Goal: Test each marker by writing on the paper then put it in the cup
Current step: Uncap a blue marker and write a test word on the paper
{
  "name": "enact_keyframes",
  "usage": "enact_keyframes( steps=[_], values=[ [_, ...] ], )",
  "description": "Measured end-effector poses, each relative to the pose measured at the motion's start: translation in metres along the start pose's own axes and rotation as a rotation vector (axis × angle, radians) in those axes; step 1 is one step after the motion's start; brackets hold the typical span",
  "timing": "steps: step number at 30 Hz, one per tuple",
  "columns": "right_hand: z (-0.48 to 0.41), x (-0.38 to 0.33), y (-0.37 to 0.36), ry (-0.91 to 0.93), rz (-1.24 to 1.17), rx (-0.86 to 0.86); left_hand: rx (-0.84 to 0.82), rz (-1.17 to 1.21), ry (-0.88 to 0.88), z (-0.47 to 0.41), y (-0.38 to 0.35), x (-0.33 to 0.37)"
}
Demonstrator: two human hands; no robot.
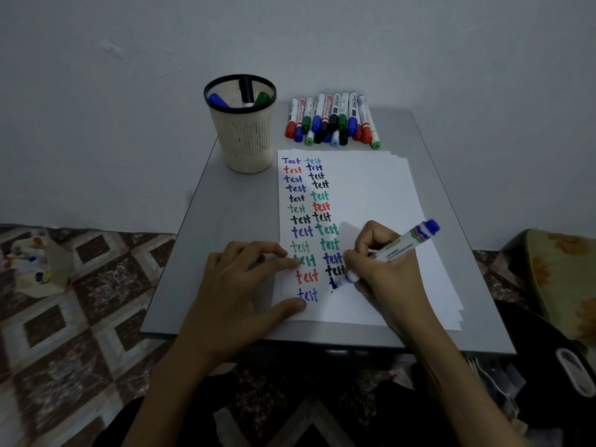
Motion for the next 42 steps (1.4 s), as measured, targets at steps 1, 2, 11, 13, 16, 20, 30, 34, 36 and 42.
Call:
enact_keyframes(
  steps=[1, 2, 11, 13, 16, 20, 30, 34, 36, 42],
  values=[
    [0.0003, 0.0005, 0.0016, 0.003, -0.027, 0.019, 0.001, 0.000, -0.001, -0.0002, -0.0001, -0.0001],
    [0.0004, 0.0010, 0.0030, 0.004, -0.050, 0.035, 0.001, 0.000, -0.003, -0.0003, -0.0003, 0.0000],
    [0.0015, 0.0005, 0.0017, 0.033, 0.021, 0.034, 0.005, 0.000, -0.008, -0.0004, -0.0005, -0.0001],
    [0.0014, 0.0006, 0.0016, 0.029, 0.026, 0.019, 0.002, -0.003, -0.009, -0.0006, -0.0009, -0.0008],
    [0.0000, 0.0003, 0.0015, 0.026, 0.039, 0.009, 0.003, 0.000, -0.012, -0.0008, -0.0012, -0.0002],
    [0.0018, -0.0033, 0.0044, 0.047, 0.001, 0.077, 0.005, 0.009, -0.013, -0.0008, -0.0011, -0.0005],
    [0.0030, -0.0045, 0.0038, 0.025, 0.028, 0.049, 0.003, 0.008, -0.015, -0.0013, -0.0009, -0.0001],
    [0.0038, -0.0066, 0.0046, 0.057, 0.025, 0.099, 0.001, 0.012, -0.011, -0.0014, -0.0009, -0.0003],
    [0.0039, -0.0063, 0.0041, 0.061, 0.052, 0.106, 0.000, 0.013, -0.013, -0.0013, -0.0006, 0.0000],
    [0.0032, -0.0044, 0.0057, 0.049, 0.020, 0.112, 0.000, 0.008, -0.019, -0.0011, -0.0011, -0.0011]
  ],
)
Point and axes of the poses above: each hand's wrist, its own z-axis away from the middle knuckle, its own y-axis out of the back of the hand, x = y × z, the point moved 4 cm from there along -z, towards the middle knuckle, and after that the axes turned 2 degrees about x, right-handed, at the moved point
